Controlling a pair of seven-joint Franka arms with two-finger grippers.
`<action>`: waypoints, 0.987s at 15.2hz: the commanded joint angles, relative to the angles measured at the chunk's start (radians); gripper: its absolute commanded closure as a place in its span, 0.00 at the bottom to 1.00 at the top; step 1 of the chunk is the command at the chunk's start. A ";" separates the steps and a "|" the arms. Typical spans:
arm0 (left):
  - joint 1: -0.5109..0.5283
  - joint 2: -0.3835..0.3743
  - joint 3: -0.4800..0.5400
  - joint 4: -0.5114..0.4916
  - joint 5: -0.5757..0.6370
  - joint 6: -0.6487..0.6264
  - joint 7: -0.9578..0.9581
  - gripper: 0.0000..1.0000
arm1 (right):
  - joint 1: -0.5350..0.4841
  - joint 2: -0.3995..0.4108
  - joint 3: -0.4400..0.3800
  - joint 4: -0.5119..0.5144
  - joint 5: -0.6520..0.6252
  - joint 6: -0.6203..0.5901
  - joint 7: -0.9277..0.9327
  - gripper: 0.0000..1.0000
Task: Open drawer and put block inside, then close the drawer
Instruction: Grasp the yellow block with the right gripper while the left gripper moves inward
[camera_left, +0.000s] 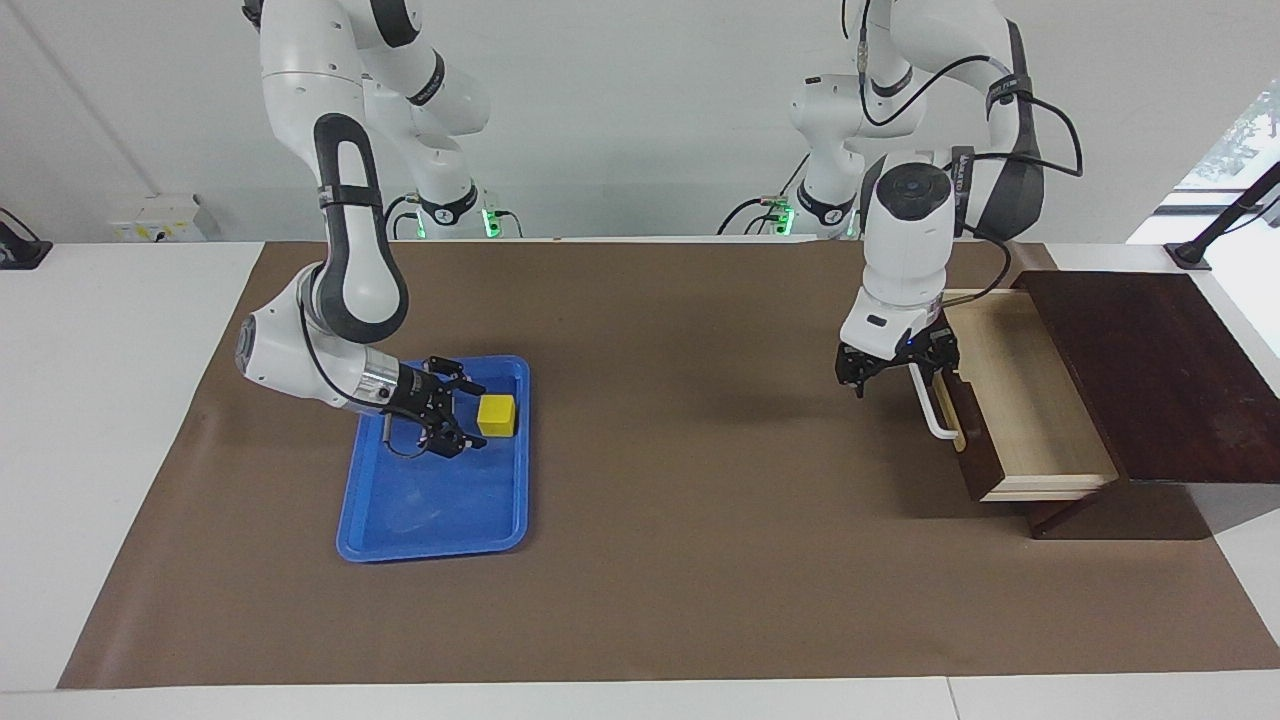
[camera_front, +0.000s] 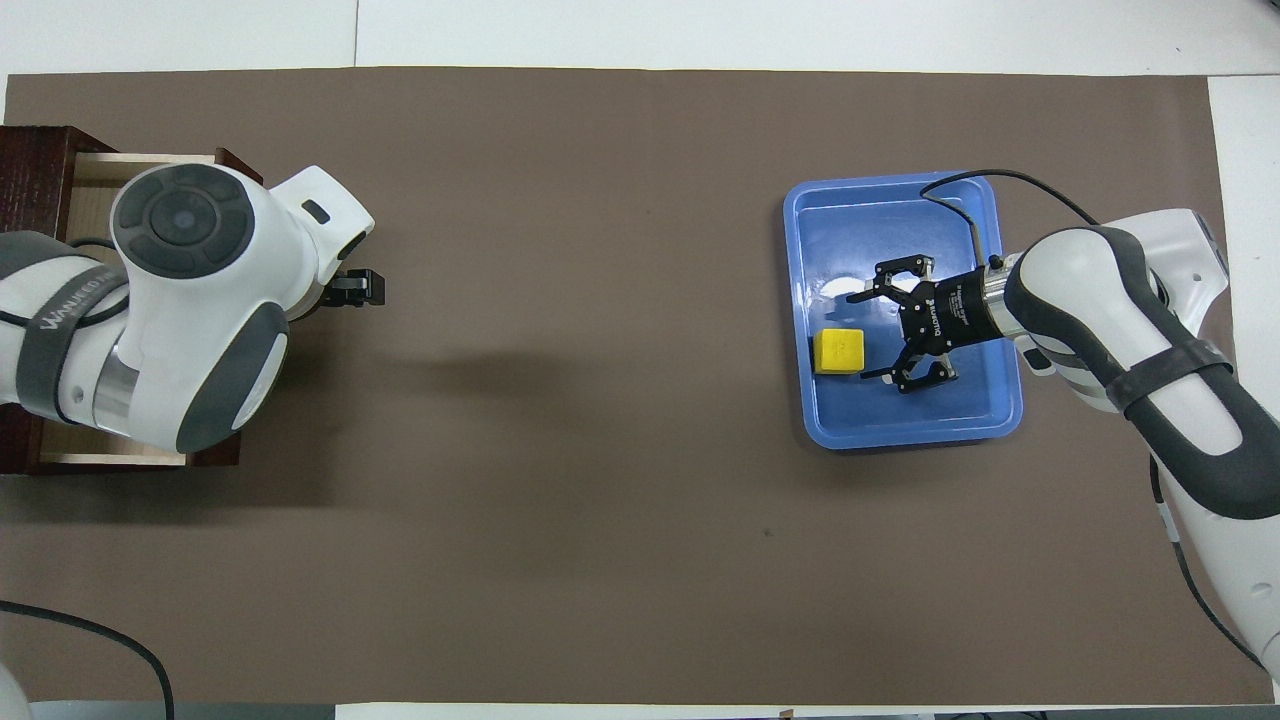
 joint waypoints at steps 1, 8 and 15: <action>-0.049 0.016 0.002 0.173 -0.094 -0.174 -0.147 0.00 | -0.008 0.002 0.005 0.002 0.017 -0.015 0.016 0.00; -0.159 -0.104 -0.014 0.185 -0.243 -0.283 -0.578 0.00 | 0.004 0.000 0.007 -0.006 0.017 -0.005 0.027 0.00; -0.126 -0.179 -0.049 0.014 -0.321 -0.158 -1.233 0.00 | 0.009 -0.003 0.007 -0.029 0.025 0.019 0.021 0.00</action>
